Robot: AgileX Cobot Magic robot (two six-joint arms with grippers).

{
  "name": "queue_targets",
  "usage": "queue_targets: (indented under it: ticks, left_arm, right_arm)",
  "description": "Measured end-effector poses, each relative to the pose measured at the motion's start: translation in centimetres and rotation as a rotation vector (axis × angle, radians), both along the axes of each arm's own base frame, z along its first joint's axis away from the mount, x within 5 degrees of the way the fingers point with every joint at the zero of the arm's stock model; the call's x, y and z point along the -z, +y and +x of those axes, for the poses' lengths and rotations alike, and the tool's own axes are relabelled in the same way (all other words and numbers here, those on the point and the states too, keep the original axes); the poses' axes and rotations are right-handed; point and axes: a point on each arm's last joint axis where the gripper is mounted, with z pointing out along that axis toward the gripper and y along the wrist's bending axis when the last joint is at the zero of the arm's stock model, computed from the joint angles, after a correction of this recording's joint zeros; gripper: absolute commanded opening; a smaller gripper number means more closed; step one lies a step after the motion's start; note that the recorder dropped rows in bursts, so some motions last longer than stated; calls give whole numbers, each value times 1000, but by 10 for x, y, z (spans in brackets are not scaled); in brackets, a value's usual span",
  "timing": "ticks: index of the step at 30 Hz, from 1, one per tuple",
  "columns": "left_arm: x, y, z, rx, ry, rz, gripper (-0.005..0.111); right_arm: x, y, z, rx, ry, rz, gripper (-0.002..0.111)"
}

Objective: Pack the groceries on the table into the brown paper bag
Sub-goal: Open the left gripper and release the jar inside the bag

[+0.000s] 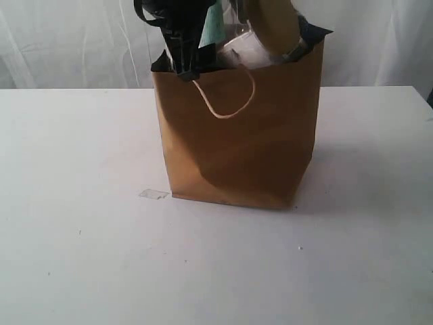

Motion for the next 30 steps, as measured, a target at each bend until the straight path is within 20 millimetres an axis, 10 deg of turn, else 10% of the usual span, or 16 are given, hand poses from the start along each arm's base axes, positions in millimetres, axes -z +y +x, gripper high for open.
queue_targets:
  ticks: [5, 21, 30]
  left_arm:
    - [0, 0, -1, 0, 10, 3, 106]
    - [-2, 1, -2, 2, 16, 8, 105]
    - [-39, 22, -23, -9, -84, 10, 105]
  right_arm:
    - [0, 0, 0, 0, 0, 0, 0]
    - [0, 0, 0, 0, 4, 16, 0]
    - [0, 0, 0, 0, 5, 22, 0]
